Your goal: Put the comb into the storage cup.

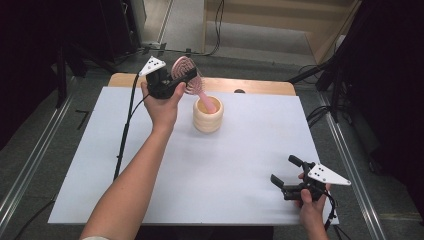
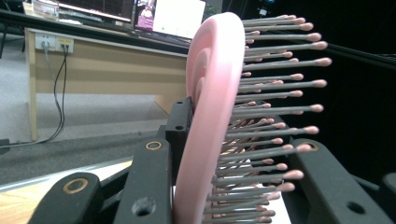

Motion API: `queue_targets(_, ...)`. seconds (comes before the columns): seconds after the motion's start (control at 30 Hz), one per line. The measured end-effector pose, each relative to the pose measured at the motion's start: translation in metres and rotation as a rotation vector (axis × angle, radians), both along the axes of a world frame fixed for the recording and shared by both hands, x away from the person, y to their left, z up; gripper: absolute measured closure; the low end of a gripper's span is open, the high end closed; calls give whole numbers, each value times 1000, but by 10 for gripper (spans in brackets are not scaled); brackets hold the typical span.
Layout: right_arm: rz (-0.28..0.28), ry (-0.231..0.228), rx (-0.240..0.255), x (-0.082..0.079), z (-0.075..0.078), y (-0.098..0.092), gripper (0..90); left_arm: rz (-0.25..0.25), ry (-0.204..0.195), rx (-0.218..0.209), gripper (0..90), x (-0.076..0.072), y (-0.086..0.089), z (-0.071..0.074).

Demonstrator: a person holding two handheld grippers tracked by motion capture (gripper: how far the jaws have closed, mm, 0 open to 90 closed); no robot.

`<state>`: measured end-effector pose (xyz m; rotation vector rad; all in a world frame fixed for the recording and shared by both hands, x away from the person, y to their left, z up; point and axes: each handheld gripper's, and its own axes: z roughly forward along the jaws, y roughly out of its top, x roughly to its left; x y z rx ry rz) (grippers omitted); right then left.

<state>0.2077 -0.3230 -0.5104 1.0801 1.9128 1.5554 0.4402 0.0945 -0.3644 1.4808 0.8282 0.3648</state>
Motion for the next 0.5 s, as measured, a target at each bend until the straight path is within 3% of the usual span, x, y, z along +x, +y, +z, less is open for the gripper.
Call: queue_targets(0.5, 4, 0, 4, 0, 0, 0, 0, 8, 18, 32, 644, 1, -4, -16)
